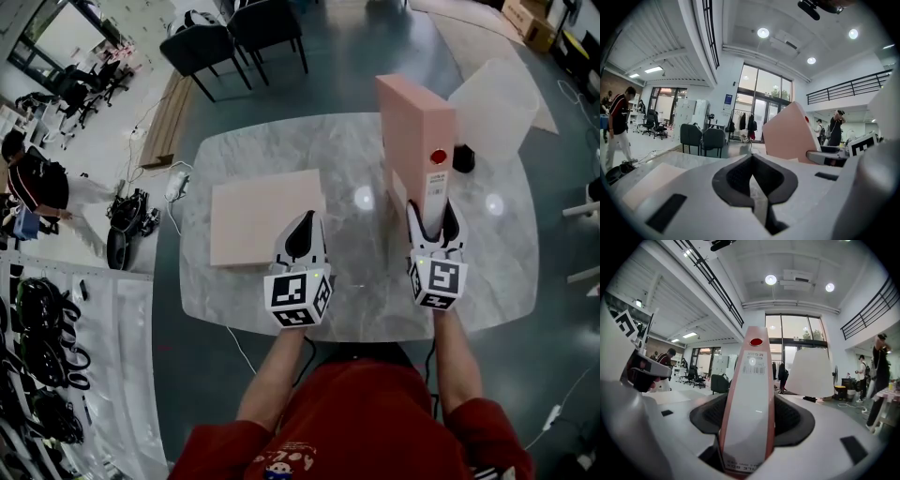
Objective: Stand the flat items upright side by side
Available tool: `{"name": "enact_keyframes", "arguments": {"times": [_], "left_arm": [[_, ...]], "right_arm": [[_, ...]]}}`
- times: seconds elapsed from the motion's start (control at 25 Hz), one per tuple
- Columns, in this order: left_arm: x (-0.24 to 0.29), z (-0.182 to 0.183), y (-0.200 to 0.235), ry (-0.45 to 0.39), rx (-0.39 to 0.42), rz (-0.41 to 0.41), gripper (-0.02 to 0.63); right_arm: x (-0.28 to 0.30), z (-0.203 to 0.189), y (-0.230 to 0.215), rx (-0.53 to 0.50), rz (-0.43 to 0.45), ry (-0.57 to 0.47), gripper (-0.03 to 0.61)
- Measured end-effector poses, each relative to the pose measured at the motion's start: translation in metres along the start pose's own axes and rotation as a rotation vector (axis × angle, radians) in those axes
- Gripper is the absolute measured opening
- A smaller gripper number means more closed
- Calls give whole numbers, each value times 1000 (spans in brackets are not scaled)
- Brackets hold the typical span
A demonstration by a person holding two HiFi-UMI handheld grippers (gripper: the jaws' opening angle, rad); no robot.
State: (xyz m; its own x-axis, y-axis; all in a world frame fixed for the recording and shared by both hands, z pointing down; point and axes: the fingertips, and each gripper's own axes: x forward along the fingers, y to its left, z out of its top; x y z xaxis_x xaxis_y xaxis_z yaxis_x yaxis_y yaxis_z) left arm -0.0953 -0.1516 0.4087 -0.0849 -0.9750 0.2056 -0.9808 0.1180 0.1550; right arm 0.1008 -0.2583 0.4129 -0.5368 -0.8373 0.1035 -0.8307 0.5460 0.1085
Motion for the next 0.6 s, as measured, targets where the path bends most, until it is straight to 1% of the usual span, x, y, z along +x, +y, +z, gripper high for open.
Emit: {"name": "enact_keyframes", "arguments": {"times": [0.28, 0.6], "left_arm": [[3, -10, -2, 20, -15, -8, 3], [2, -23, -10, 41, -20, -25, 3]], "right_arm": [[-3, -7, -3, -6, -8, 28, 285], [-16, -27, -8, 2, -23, 95, 283]]}}
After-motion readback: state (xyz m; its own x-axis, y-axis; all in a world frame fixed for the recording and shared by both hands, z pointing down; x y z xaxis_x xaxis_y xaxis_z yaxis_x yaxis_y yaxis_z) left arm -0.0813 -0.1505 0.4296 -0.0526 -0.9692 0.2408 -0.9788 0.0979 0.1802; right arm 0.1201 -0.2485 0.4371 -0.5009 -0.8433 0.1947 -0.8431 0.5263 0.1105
